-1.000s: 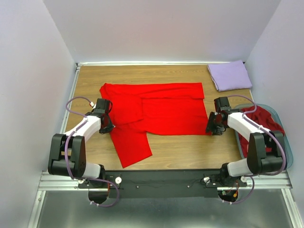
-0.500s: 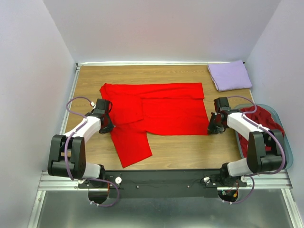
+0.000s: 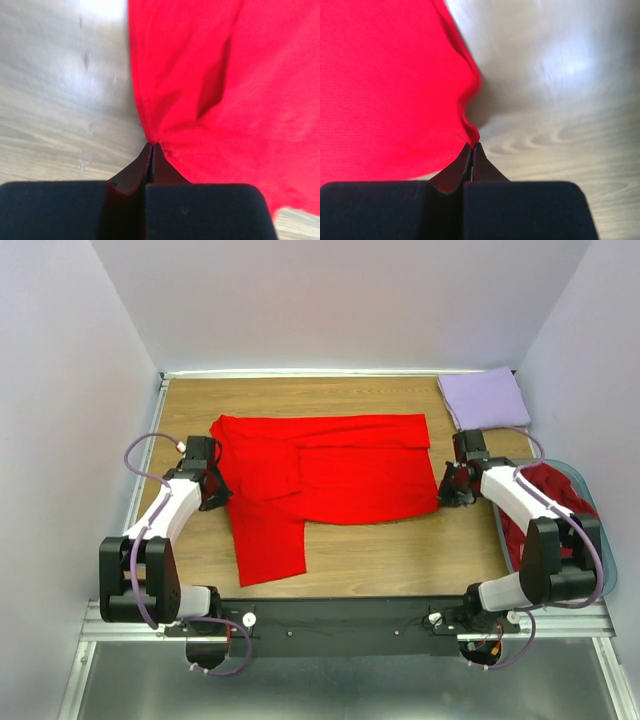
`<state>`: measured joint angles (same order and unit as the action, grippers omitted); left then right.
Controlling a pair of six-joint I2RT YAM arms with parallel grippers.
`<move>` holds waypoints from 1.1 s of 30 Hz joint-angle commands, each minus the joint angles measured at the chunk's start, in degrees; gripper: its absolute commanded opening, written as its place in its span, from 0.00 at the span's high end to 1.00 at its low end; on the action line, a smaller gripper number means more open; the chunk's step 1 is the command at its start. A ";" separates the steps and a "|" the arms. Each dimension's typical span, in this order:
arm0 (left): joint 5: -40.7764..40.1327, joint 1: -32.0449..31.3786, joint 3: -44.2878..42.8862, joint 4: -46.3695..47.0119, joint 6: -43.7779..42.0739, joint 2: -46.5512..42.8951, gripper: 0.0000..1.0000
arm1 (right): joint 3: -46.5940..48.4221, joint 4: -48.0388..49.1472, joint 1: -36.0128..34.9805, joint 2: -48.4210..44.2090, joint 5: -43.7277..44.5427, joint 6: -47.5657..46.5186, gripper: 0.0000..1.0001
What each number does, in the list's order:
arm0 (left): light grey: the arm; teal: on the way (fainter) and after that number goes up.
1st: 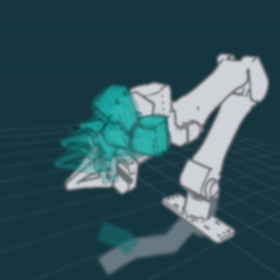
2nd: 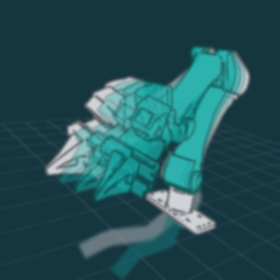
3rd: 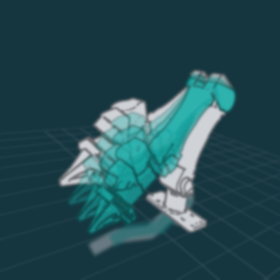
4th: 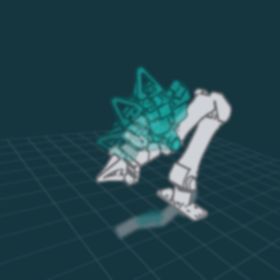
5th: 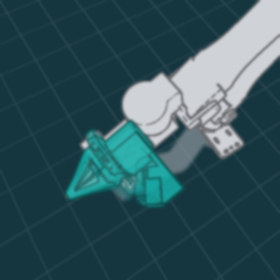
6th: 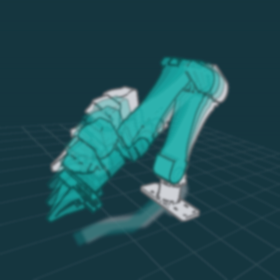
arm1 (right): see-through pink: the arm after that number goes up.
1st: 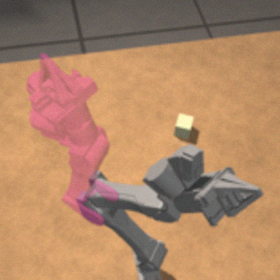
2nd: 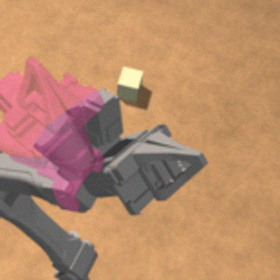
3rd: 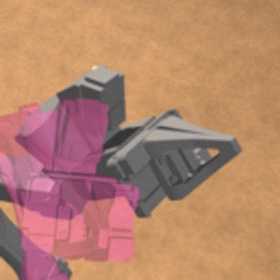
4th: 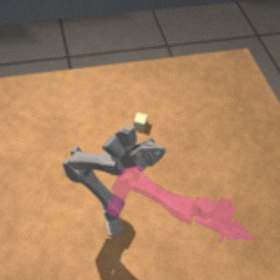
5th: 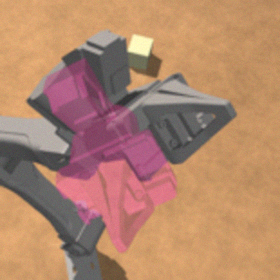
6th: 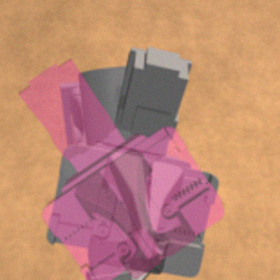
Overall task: Fold and stack the t-shirts
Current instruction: Fold the tshirt
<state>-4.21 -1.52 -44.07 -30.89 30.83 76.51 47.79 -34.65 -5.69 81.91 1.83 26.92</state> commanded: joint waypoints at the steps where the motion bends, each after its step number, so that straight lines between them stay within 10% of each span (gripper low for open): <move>1: 1.83 0.82 -5.92 -1.80 -1.74 -0.32 1.00 | 6.78 -1.64 -0.02 1.93 -0.33 -0.81 0.99; 33: 5.35 4.86 -33.62 2.77 -2.27 29.30 1.00 | 33.24 -1.29 2.00 27.33 0.73 -2.40 1.00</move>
<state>0.49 2.63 -76.49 -29.45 29.12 104.01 78.15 -36.07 -4.10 106.59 2.24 24.56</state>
